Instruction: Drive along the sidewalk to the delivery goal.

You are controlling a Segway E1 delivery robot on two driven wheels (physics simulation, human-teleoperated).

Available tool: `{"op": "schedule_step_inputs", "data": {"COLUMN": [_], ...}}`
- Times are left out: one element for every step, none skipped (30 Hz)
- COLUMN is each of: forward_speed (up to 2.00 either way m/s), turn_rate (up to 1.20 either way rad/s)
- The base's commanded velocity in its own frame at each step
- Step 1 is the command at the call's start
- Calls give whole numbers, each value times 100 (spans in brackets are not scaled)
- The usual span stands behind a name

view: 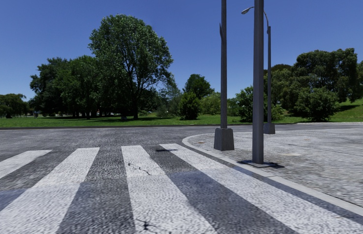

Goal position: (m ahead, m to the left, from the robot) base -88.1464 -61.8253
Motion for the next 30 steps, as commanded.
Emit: {"op": "schedule_step_inputs", "data": {"forward_speed": [0,0,0,0,0,0,0,0,0,0,0,0,0,0,0,0,0,0,0,0,0,0,0,0,0,0,0,0,0,0], "turn_rate": [0,0,0,0,0,0,0,0,0,0,0,0,0,0,0,0,0,0,0,0,0,0,0,0,0,0,0,0,0,0]}}
